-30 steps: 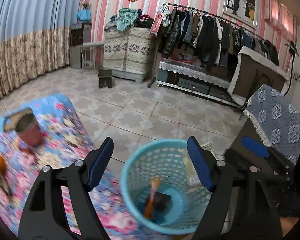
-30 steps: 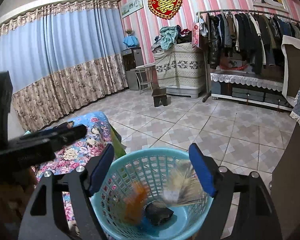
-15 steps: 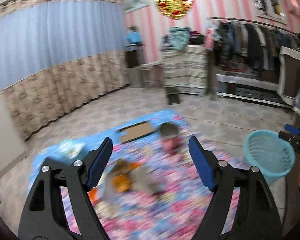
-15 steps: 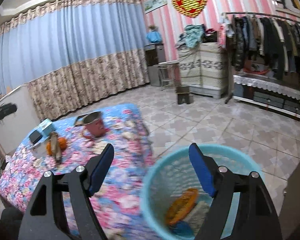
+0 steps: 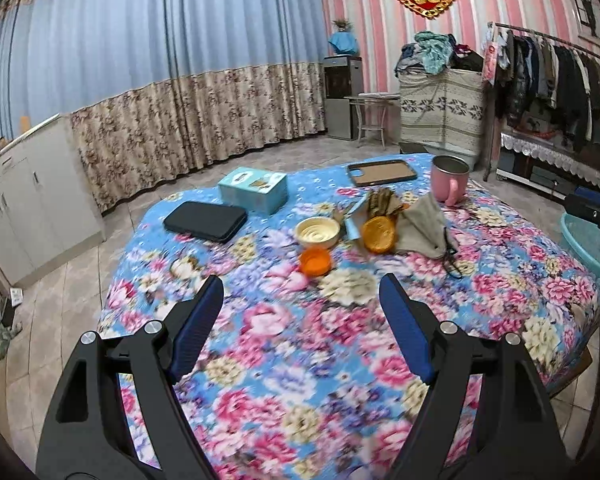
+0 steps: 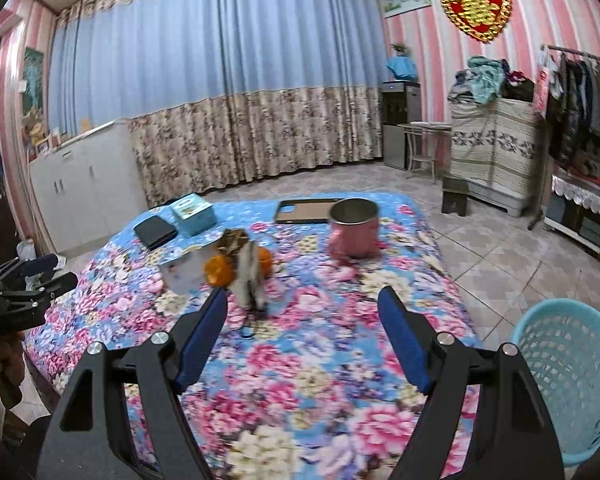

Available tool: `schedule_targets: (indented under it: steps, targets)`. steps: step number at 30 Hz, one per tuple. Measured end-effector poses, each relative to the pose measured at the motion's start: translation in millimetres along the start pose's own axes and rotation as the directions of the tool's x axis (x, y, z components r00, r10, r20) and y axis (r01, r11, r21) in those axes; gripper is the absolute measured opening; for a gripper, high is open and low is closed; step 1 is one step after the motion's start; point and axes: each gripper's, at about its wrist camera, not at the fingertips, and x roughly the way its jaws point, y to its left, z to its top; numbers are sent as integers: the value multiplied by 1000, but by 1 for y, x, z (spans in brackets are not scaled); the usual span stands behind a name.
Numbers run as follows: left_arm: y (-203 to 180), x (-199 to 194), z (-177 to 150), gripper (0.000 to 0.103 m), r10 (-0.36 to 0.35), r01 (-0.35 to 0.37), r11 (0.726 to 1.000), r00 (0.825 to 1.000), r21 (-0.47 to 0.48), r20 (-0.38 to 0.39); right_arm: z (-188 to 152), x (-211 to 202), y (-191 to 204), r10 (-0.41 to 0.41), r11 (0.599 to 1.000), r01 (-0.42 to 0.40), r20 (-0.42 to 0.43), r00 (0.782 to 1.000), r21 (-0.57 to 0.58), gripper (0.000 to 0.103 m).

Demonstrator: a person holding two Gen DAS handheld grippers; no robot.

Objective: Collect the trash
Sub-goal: 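Move both tools back over the bed toward the remaining items, then grasp the beige cloth with the right tool while the left tool grasps the white card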

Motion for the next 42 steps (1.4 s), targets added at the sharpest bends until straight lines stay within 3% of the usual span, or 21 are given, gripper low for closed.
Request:
schedule_targets:
  steps: [6, 14, 25, 39, 42]
  targets:
    - [27, -1, -15, 78, 21, -21, 998, 1000, -65, 1, 4, 7, 19, 3, 1000, -4, -8, 1000, -25, 77]
    - [30, 11, -17, 78, 31, -31, 994, 1000, -102, -7, 10, 12, 26, -1, 999, 1, -9, 1000, -44, 77]
    - [8, 53, -5, 78, -1, -4, 989, 999, -145, -33, 5, 48, 27, 19, 1000, -20, -50, 999, -23, 77]
    - [-33, 118, 19, 78, -89, 77, 989, 992, -125, -88, 7, 107, 46, 53, 998, -56, -97, 994, -29, 77]
    - [-40, 135, 22, 65, -103, 90, 989, 989, -117, -108, 7, 121, 48, 45, 998, -50, -115, 992, -45, 77]
